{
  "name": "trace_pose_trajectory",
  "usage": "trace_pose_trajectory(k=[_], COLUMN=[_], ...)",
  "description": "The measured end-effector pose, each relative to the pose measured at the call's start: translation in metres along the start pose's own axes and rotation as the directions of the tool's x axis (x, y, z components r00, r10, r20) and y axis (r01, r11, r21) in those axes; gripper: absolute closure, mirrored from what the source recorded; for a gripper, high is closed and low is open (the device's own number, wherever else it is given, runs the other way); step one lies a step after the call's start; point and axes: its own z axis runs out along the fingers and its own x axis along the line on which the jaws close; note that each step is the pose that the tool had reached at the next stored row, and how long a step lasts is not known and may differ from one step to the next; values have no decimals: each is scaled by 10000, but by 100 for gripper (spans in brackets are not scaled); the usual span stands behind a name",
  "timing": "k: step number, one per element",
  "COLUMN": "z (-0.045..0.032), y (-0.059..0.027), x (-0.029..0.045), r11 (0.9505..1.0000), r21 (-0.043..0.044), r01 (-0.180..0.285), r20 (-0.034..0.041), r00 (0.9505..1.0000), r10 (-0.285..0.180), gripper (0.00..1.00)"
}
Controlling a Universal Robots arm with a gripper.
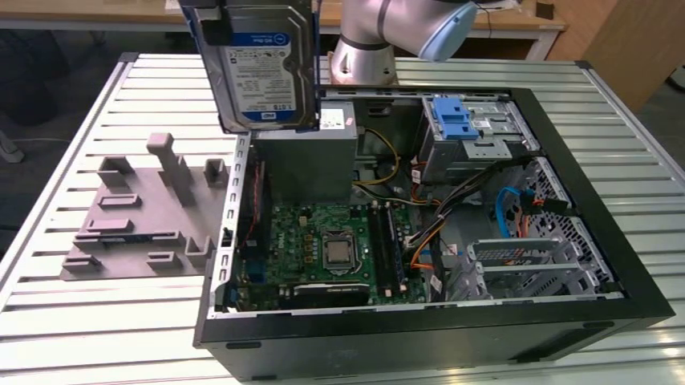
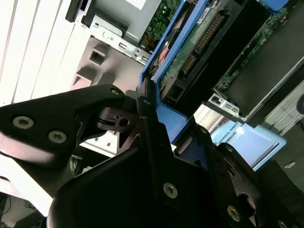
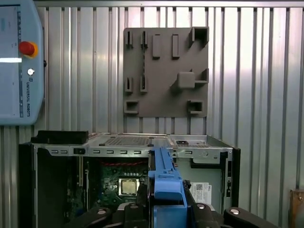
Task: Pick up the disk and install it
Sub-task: 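Pick up the disk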
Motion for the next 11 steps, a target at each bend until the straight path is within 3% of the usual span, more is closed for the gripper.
trace_pose_trajectory(k=[7, 11], z=[15, 22], y=[-194, -263], x=[11, 19], r11=[10000, 10000], r21=[-18, -36], r01=[-7, -23], r20=[-1, -1], r00=[10000, 10000], r10=[7, 23], gripper=[64, 64])
